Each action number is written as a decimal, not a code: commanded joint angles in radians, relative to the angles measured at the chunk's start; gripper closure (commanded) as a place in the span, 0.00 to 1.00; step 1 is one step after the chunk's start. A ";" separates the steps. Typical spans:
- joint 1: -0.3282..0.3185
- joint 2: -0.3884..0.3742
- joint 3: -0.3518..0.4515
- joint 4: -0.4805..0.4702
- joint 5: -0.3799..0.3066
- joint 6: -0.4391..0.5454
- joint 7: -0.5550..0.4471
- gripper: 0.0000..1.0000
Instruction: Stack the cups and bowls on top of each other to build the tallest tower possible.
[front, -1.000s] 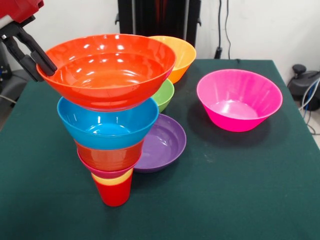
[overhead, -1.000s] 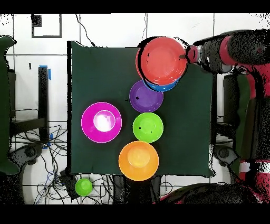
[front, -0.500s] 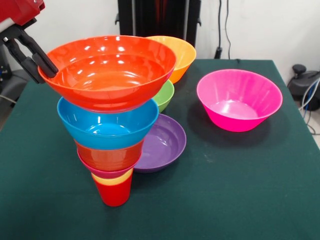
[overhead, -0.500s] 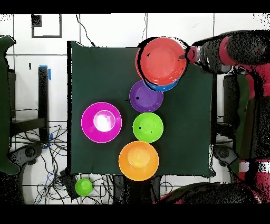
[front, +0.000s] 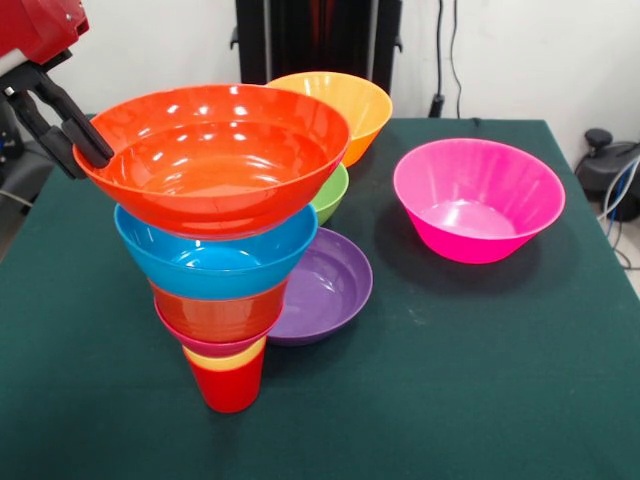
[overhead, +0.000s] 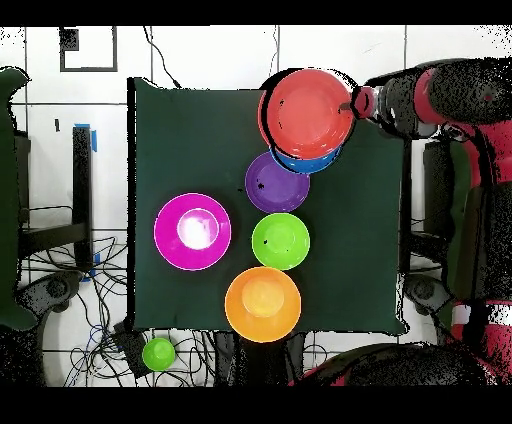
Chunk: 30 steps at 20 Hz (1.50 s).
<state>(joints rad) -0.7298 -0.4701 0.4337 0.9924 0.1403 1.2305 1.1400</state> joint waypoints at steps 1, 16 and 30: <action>0.030 0.015 -0.003 0.085 -0.019 -0.038 0.107 1.00; 0.027 0.024 -0.001 0.085 -0.023 -0.046 0.094 1.00; 0.031 0.025 -0.010 0.075 -0.029 -0.023 0.103 0.00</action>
<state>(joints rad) -0.7298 -0.4702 0.4338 0.9923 0.1407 1.2307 1.1400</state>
